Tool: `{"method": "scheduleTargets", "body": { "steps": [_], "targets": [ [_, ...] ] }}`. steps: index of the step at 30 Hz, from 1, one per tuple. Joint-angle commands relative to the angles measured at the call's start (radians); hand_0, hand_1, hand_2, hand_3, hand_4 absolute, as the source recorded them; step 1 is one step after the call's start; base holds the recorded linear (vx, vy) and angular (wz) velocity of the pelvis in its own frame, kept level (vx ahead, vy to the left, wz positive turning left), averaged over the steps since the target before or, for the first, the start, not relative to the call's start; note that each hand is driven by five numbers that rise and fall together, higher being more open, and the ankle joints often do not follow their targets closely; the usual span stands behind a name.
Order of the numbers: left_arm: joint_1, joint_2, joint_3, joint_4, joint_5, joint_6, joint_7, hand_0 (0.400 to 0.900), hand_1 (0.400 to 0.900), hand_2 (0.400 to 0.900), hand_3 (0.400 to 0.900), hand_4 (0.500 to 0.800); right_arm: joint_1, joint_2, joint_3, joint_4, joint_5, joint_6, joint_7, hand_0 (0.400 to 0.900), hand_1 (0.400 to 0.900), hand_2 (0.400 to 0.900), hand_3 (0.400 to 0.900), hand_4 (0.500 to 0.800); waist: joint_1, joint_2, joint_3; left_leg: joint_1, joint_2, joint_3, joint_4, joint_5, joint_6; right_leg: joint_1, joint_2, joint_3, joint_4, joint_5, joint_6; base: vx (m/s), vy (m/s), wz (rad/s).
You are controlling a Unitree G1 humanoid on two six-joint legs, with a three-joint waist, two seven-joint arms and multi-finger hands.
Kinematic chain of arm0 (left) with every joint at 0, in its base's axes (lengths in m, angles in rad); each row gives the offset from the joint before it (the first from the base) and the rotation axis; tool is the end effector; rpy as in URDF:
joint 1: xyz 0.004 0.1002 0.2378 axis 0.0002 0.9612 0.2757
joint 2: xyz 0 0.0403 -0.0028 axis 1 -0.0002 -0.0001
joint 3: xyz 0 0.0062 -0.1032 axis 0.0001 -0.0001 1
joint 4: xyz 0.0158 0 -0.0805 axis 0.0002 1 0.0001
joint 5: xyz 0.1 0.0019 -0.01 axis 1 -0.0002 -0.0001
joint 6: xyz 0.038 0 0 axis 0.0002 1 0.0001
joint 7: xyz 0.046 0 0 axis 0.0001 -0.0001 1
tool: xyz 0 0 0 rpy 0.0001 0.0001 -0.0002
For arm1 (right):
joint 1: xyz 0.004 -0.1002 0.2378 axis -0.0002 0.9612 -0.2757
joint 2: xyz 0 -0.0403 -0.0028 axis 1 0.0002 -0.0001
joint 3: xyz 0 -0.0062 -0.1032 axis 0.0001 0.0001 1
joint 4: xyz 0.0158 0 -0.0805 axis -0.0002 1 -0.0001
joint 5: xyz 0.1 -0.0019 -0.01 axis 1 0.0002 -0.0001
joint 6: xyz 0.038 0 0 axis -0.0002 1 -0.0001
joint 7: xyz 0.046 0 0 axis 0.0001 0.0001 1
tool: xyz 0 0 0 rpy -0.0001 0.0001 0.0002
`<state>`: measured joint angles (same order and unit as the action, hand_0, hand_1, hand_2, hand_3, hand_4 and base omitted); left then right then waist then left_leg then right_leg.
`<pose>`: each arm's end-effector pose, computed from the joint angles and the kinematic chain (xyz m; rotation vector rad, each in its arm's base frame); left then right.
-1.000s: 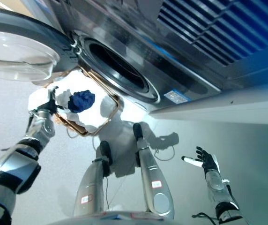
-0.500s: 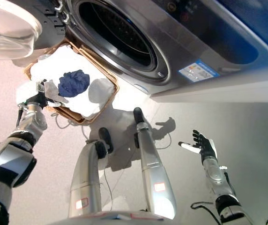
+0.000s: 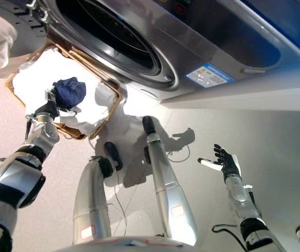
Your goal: Put the clothes in the basket into the washing machine.
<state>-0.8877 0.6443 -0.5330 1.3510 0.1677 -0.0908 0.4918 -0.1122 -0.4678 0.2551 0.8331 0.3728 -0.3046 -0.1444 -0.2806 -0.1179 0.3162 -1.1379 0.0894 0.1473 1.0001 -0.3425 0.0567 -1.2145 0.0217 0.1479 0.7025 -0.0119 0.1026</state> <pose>0.3114 0.2987 0.0933 1.1707 0.2016 0.5102 0.1774 -0.2583 -0.0407 -0.2417 0.4259 -0.2084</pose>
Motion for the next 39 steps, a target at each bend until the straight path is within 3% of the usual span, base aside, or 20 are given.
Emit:
{"method": "scheduleTargets", "body": {
  "steps": [1, 14, 15, 16, 28, 39],
  "targets": [
    [-0.007, 0.045, 0.008, -0.001, 0.013, -0.008, 0.059, 0.900, 0.900, 0.900, 0.900, 0.800, 0.067, -0.119, 0.001, -0.019, 0.026, -0.036, -0.050, 0.900, 0.900, 0.900, 0.900, 0.800, -0.005, 0.033, -0.049, -0.019, 0.021, -0.066, -0.020, 0.007, -0.036, 0.011, 0.019, -0.044, 0.048, -0.069, -0.030, -0.01, -0.058, -0.14],
    [-0.029, 0.093, -0.041, 0.038, 0.128, 0.052, 0.062, 0.900, 0.900, 0.900, 0.900, 0.800, 0.074, -0.160, -0.019, -0.068, 0.044, -0.053, -0.065, 0.900, 0.900, 0.900, 0.900, 0.800, -0.001, 0.048, -0.045, -0.159, 0.041, -0.089, 0.121, -0.046, -0.017, -0.120, 0.044, -0.080, 0.180, -0.118, -0.041, -0.01, -0.030, -0.04],
    [-0.026, 0.095, -0.044, 0.040, 0.133, 0.055, 0.053, 0.569, 0.569, 0.569, 0.569, 0.601, 0.073, -0.164, -0.023, -0.066, 0.047, -0.053, -0.066, 0.900, 0.900, 0.900, 0.900, 0.800, 0.000, 0.049, -0.043, -0.169, 0.042, -0.089, 0.130, -0.049, -0.015, -0.128, 0.045, -0.082, 0.188, -0.122, -0.043, 0.00, 0.000, 0.00],
    [-0.025, 0.095, -0.044, 0.045, 0.133, 0.057, 0.052, 0.400, 0.400, 0.400, 0.400, 0.500, 0.071, -0.163, -0.025, -0.062, 0.046, -0.052, -0.067, 0.900, 0.900, 0.900, 0.900, 0.800, 0.001, 0.050, -0.044, -0.173, 0.043, -0.088, 0.132, -0.050, -0.014, -0.134, 0.042, -0.086, 0.192, -0.124, -0.044, 0.00, 0.000, 0.00],
    [-0.010, 0.056, -0.025, 0.045, 0.076, 0.029, 0.038, 0.400, 0.400, 0.400, 0.400, 0.500, 0.056, -0.175, -0.031, -0.055, 0.034, -0.045, -0.063, 0.900, 0.900, 0.900, 0.900, 0.800, 0.004, 0.060, -0.082, -0.168, 0.025, -0.089, 0.102, -0.032, -0.012, -0.129, 0.033, -0.096, 0.174, -0.127, -0.054, 0.01, 0.007, 0.02],
    [0.014, -0.011, 0.090, 0.008, -0.148, -0.044, 0.011, 0.400, 0.400, 0.400, 0.400, 0.500, 0.038, -0.140, -0.025, 0.032, 0.017, -0.014, -0.060, 0.900, 0.900, 0.900, 0.900, 0.800, 0.014, 0.060, -0.119, 0.044, 0.009, -0.071, -0.148, 0.057, -0.044, 0.065, -0.003, -0.081, -0.031, -0.066, -0.053, 0.03, 0.006, 0.07]
  ]
}}
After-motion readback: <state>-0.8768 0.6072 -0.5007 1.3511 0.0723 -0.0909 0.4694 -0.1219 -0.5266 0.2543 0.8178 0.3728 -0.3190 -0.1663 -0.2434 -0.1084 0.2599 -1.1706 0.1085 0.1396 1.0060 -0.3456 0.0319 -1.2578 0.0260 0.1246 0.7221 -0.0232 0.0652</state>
